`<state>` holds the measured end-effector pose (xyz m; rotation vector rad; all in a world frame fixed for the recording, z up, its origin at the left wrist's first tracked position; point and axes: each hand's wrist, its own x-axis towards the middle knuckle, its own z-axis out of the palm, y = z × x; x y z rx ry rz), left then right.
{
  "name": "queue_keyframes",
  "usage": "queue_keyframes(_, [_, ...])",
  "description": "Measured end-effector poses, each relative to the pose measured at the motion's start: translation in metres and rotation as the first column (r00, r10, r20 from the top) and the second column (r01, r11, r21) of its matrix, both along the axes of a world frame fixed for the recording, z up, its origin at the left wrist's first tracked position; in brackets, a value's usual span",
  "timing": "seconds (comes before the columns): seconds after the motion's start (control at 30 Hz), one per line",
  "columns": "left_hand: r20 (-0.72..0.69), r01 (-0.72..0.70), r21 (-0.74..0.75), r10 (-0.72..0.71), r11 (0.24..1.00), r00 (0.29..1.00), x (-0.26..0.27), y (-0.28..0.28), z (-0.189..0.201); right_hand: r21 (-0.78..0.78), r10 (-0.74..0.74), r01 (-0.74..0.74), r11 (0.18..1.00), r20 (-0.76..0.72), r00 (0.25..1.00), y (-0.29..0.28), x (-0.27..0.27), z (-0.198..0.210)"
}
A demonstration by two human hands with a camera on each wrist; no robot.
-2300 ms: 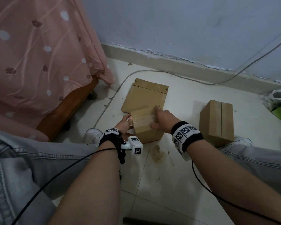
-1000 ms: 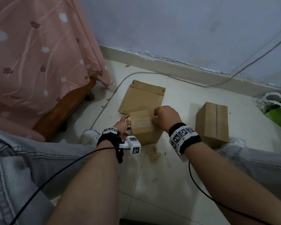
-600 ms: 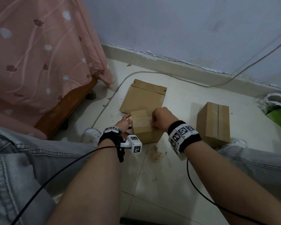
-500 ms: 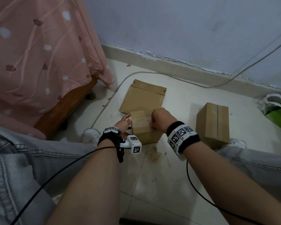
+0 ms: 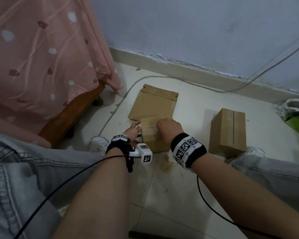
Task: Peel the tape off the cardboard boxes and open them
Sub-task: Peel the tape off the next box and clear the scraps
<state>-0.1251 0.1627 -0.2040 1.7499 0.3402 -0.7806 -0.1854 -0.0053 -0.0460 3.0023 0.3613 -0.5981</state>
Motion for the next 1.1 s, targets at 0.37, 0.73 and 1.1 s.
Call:
queue_keyframes(0.37, [-0.015, -0.050, -0.046, 0.050, 0.998, 0.999, 0.000, -0.004, 0.004, 0.078, -0.052, 0.051, 0.996, 0.001, 0.999, -0.013, 0.012, -0.014])
queue_keyframes(0.73, [-0.041, -0.078, -0.087, 0.074, 0.993, 0.996, -0.002, -0.003, 0.001, 0.345, -0.131, 0.153, 0.926, -0.088, 0.987, -0.040, 0.014, -0.022])
queue_keyframes(1.1, [-0.052, -0.060, -0.044, 0.058, 0.997, 0.997, -0.002, -0.004, 0.009, 0.303, -0.141, 0.150, 0.941, -0.051, 0.989, -0.035, 0.016, -0.026])
